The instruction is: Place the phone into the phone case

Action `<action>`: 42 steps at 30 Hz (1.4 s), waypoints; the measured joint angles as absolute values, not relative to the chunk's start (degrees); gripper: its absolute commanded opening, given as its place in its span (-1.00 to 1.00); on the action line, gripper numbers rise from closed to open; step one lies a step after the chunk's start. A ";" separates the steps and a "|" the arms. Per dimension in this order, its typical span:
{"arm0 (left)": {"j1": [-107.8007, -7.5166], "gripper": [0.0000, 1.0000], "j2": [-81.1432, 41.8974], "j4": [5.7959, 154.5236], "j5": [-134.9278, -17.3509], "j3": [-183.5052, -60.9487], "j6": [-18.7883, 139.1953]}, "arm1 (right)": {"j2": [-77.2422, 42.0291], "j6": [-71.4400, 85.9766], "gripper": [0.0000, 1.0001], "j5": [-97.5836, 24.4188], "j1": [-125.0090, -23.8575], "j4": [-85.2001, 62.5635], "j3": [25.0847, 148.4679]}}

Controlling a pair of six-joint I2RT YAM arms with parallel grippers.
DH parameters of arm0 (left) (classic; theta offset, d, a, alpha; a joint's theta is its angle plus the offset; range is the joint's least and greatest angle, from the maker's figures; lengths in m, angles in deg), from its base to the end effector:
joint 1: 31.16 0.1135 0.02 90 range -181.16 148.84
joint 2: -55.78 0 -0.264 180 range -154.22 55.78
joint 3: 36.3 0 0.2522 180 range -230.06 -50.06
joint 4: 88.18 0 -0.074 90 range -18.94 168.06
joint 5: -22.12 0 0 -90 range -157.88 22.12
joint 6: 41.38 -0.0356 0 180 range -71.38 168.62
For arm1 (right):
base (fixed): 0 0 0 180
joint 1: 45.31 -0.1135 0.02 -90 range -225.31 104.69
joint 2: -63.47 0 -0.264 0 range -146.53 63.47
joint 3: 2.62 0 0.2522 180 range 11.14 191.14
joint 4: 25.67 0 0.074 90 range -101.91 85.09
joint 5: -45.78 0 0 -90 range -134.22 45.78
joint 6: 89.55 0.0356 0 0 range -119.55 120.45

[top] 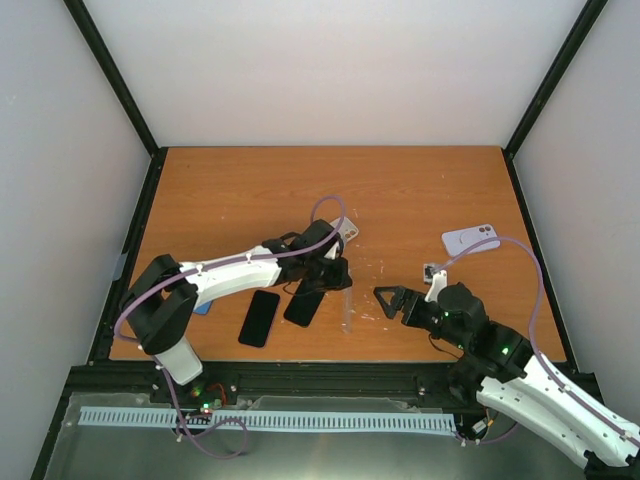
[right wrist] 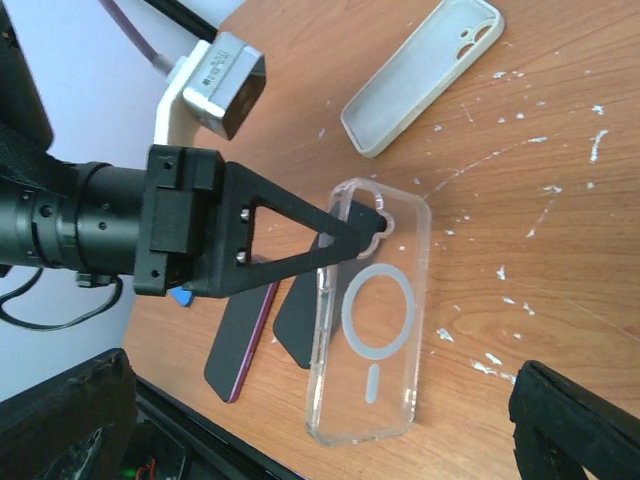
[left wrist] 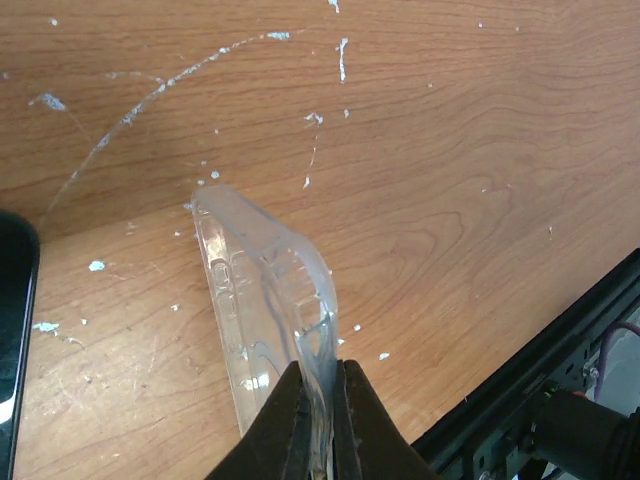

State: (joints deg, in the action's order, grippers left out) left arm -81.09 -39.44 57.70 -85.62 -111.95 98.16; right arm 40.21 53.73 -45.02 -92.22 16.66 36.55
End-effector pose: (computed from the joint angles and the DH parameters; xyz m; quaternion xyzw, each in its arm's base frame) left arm 0.2141 -0.2714 0.2050 0.0512 0.9387 -0.3296 0.0872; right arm 0.0811 0.0859 0.2381 0.0509 0.8484 0.4003 0.3425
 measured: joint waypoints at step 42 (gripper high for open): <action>-79.21 0.99 -37.21 48.69 -75.17 -111.88 92.26 | 41.74 54.17 1.00 -48.63 -92.22 24.12 36.92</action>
